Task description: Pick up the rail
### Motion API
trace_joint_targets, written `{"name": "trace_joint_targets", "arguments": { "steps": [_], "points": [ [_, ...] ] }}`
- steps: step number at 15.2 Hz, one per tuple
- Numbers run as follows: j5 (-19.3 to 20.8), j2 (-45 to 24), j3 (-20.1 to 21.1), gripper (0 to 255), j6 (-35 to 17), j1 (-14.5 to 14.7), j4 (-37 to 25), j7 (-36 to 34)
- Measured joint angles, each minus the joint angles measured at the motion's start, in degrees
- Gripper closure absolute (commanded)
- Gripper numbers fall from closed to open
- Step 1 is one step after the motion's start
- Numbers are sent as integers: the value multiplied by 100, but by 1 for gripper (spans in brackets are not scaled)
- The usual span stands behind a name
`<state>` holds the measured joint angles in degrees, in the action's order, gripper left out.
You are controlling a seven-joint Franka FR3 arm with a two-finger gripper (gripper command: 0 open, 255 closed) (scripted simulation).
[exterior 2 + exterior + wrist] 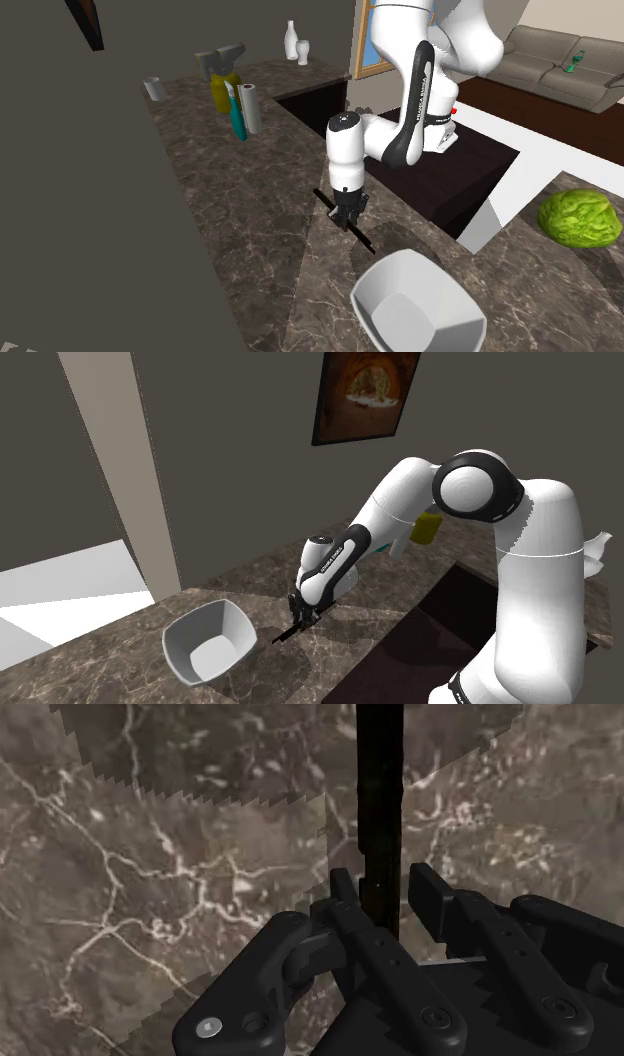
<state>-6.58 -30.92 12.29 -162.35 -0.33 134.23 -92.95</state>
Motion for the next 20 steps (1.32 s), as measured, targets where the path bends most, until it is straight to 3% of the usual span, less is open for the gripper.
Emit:
{"name": "trace_joint_targets", "arguments": {
  "steps": [9, 20],
  "points": [
    [-5, 38, 7, 255, 26, -7, 20, 0],
    [-125, 895, 150, 255, 675, -126, 235, -7]
  ]
}}
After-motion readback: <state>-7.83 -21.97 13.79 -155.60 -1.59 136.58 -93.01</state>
